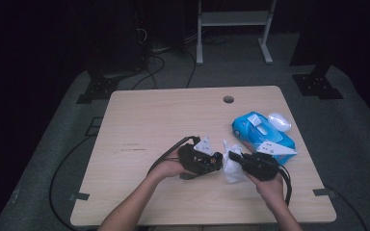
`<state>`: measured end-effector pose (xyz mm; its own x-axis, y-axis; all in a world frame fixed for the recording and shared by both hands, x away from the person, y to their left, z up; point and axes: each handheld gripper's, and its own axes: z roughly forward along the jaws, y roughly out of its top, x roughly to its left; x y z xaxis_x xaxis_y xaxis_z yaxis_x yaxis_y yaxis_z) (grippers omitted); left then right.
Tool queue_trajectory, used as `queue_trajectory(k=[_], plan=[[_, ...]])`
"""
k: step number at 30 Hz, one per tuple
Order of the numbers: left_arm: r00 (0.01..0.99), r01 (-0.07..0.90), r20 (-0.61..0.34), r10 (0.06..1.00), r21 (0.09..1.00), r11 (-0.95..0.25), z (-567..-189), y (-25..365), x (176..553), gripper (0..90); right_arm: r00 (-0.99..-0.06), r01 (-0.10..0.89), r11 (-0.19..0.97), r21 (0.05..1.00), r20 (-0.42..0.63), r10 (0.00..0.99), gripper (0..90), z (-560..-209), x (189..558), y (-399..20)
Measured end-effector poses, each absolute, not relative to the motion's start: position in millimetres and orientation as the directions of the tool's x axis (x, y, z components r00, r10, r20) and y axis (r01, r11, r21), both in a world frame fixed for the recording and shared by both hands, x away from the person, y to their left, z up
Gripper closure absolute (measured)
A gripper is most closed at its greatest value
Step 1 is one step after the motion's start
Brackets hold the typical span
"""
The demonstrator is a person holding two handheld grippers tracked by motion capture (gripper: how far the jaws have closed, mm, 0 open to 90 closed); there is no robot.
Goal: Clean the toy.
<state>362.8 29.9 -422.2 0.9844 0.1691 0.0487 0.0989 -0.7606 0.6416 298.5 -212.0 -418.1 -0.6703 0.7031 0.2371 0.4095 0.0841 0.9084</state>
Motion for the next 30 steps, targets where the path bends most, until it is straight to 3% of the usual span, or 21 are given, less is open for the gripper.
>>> queue_trajectory(k=[7,12,21,30], plan=[[0.986,0.110,0.040,0.160,0.562,-0.820,-434.8,29.2,368.6,56.9,-0.676,0.427,0.106,0.898,0.239,0.697,85.1,-423.0,300.5,-207.6],[0.986,0.111,0.039,0.161,0.566,-0.817,-434.8,29.9,368.6,56.6,-0.684,0.421,0.120,0.899,0.229,0.692,85.1,-423.2,299.8,-204.2],[0.983,0.156,-0.027,0.181,0.638,-0.754,-424.7,47.5,365.1,42.8,-0.694,0.428,0.120,0.896,0.240,0.679,85.1,-423.7,298.7,-201.7],[0.961,0.260,-0.137,0.240,0.741,-0.619,-416.0,88.7,367.9,39.8,-0.720,0.452,0.171,0.875,0.245,0.649,85.0,-431.9,304.9,-180.0]])
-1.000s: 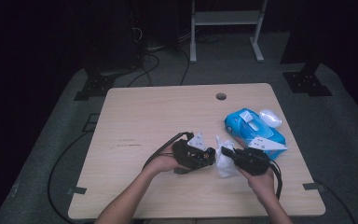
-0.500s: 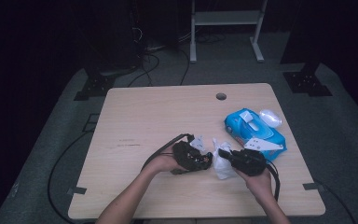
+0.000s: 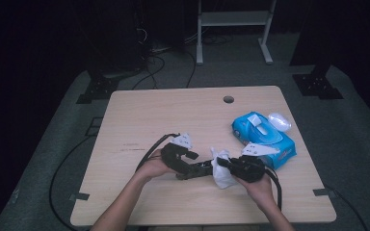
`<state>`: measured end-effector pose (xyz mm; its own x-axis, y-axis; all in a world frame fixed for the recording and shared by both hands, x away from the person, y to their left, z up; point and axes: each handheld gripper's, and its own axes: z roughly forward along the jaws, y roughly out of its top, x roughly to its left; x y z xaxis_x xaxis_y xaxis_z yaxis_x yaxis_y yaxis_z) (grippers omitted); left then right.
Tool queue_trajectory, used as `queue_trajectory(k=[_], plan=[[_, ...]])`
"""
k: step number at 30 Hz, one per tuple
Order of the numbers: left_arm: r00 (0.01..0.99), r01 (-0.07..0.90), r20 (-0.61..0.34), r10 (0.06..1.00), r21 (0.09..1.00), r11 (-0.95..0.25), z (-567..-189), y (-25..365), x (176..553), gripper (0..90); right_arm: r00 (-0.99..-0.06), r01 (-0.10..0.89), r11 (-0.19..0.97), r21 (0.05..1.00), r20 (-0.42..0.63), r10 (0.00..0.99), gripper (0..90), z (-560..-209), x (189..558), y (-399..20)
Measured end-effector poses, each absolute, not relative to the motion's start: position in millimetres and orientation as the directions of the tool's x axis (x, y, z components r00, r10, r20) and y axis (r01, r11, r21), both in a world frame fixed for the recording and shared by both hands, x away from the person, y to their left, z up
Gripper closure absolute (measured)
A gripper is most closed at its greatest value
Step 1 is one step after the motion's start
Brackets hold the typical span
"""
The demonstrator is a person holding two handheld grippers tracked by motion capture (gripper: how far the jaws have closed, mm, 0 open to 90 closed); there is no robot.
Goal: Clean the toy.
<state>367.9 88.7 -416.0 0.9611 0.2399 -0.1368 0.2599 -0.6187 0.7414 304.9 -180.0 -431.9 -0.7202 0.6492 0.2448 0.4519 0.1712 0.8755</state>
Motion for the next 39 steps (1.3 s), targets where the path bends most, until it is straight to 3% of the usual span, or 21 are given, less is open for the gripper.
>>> queue_trajectory(k=[14,27,39], plan=[[0.923,0.367,-0.219,0.316,0.746,-0.556,-426.4,111.1,376.7,35.2,-0.737,0.468,0.233,0.853,0.231,0.635,85.0,-440.1,313.2,-163.0],[0.929,0.352,-0.210,0.305,0.753,-0.556,-429.5,111.0,365.2,32.7,-0.758,0.461,0.270,0.845,0.217,0.615,85.1,-438.5,304.6,-164.7],[0.942,0.313,-0.160,0.296,0.738,-0.598,-433.8,103.8,349.0,23.8,-0.784,0.451,0.320,0.834,0.198,0.589,85.1,-439.3,290.2,-166.4]])
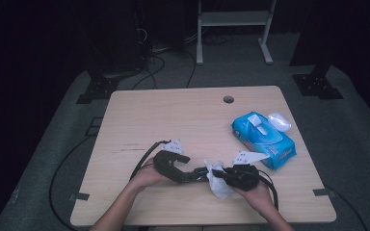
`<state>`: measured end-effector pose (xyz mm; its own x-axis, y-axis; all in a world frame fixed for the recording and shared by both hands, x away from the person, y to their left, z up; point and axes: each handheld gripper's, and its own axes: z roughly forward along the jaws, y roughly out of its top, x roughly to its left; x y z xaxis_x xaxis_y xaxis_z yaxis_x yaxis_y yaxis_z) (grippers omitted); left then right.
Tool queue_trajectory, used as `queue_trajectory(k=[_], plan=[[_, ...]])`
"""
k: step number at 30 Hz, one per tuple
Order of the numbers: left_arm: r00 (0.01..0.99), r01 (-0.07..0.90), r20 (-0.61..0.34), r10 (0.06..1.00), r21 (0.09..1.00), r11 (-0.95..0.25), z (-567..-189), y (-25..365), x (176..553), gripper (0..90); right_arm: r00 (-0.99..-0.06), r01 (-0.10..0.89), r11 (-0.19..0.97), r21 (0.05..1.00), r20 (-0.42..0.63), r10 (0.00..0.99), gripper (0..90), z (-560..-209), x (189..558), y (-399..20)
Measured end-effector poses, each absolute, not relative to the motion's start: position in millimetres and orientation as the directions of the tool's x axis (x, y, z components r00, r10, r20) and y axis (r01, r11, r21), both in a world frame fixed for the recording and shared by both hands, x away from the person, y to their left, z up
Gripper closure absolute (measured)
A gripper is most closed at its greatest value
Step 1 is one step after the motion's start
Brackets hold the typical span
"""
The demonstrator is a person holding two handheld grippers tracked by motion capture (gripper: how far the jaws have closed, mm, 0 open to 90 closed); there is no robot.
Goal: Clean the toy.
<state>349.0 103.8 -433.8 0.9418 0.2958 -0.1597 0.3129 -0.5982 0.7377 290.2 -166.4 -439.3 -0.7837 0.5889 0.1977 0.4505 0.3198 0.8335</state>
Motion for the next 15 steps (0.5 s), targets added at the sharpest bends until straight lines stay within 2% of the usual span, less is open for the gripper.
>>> queue_trajectory(k=[15], plan=[[0.954,0.277,-0.127,0.272,0.724,-0.632,-445.0,97.3,336.8,23.4,-0.798,0.457,0.373,0.808,0.186,0.574,85.1,-448.6,281.5,-167.1]])
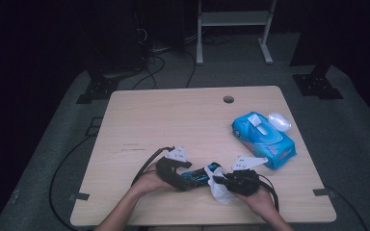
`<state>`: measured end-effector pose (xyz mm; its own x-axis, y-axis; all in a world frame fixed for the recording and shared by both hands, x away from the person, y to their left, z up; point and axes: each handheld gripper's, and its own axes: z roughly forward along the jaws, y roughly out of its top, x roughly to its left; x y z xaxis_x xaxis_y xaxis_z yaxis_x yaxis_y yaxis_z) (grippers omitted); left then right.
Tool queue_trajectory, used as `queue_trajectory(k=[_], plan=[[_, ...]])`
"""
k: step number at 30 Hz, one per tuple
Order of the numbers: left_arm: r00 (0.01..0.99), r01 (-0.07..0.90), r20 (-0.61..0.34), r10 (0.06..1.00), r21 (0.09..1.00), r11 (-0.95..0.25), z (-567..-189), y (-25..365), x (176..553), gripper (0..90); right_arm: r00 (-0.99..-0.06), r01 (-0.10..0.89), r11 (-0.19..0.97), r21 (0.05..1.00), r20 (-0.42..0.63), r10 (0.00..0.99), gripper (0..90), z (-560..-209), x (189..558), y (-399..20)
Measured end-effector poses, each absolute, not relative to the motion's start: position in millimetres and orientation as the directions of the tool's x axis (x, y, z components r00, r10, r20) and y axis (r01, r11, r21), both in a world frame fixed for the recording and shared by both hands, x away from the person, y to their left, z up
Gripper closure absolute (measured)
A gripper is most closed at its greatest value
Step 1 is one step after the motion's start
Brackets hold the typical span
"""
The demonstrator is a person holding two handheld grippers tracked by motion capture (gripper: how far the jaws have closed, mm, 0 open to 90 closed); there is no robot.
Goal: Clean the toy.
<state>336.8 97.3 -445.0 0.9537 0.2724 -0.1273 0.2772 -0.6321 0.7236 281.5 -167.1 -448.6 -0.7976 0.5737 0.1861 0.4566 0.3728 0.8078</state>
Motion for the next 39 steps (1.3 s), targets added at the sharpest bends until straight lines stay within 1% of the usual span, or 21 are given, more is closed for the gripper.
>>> queue_trajectory(k=[8,10,16,27,35,39], plan=[[0.959,0.259,-0.107,0.263,0.710,-0.655,-449.4,92.9,330.4,22.8,-0.801,0.460,0.410,0.788,0.170,0.573,85.0,-455.9,280.0,-167.5],[0.959,0.251,-0.087,0.270,0.705,-0.663,-449.7,91.9,329.5,23.0,-0.801,0.464,0.417,0.782,0.169,0.574,85.0,-458.1,279.7,-167.2],[0.956,0.259,-0.090,0.279,0.705,-0.660,-447.8,91.1,328.0,22.9,-0.799,0.468,0.418,0.778,0.171,0.577,84.9,-459.3,277.9,-170.1],[0.956,0.254,-0.060,0.286,0.655,-0.712,-453.6,66.9,323.4,18.7,-0.771,0.464,0.365,0.807,0.166,0.614,84.7,-444.8,268.6,-198.7],[0.956,0.237,-0.001,0.292,0.586,-0.775,-462.5,49.7,326.3,18.4,-0.750,0.476,0.337,0.812,0.174,0.638,84.7,-446.5,268.7,-213.5],[0.956,0.234,0.011,0.293,0.574,-0.785,-466.0,44.8,326.6,17.6,-0.747,0.478,0.334,0.813,0.176,0.641,84.7,-447.8,269.8,-215.2]])
